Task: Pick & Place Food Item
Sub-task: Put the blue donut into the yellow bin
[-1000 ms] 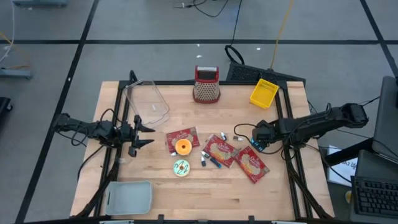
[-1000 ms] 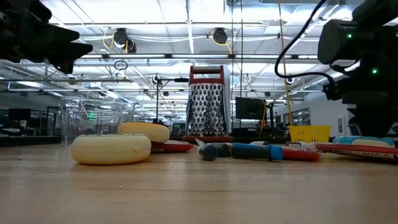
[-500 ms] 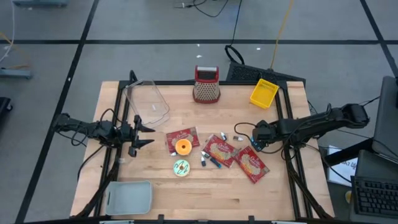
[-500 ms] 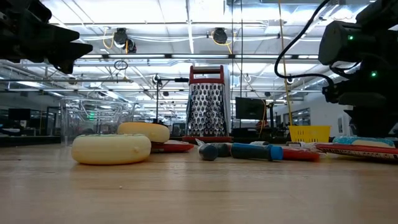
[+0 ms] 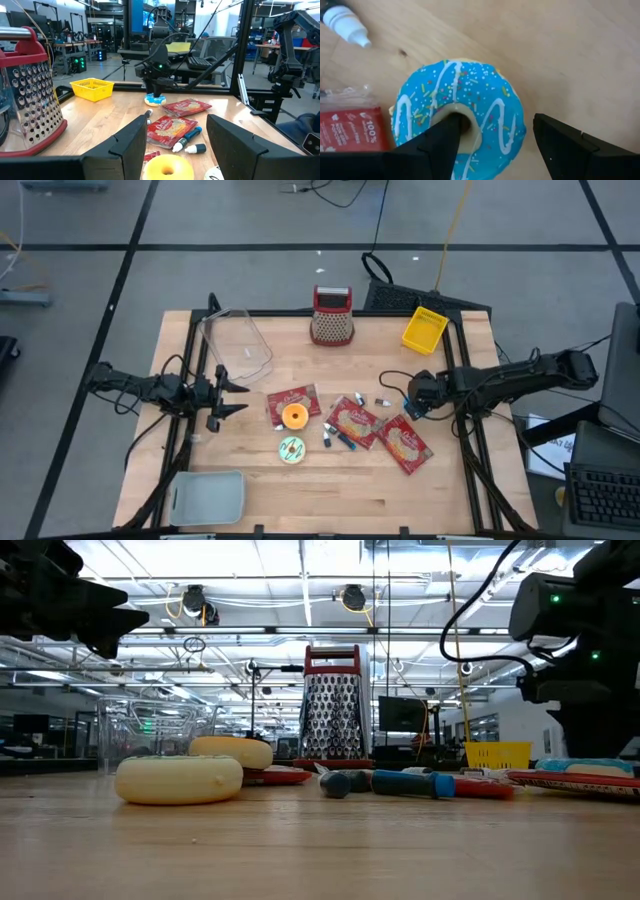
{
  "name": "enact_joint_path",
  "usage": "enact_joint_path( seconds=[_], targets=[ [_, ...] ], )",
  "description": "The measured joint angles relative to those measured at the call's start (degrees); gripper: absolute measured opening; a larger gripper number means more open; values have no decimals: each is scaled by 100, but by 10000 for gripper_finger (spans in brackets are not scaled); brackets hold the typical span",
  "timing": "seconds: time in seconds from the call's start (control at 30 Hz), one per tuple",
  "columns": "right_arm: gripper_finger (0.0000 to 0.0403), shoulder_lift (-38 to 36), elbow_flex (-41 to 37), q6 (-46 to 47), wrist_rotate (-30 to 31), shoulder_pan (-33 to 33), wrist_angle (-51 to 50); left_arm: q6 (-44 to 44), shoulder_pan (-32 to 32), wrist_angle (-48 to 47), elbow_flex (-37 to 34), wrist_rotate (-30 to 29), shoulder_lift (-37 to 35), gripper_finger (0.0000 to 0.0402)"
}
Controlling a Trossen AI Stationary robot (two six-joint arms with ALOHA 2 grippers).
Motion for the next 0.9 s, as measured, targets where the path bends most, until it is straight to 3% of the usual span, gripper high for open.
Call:
enact_joint_path(
  seconds=[0.9],
  targets=[
    [238, 604, 13, -204, 313, -217, 171, 0, 0, 0, 0, -1, 0, 209]
  ],
)
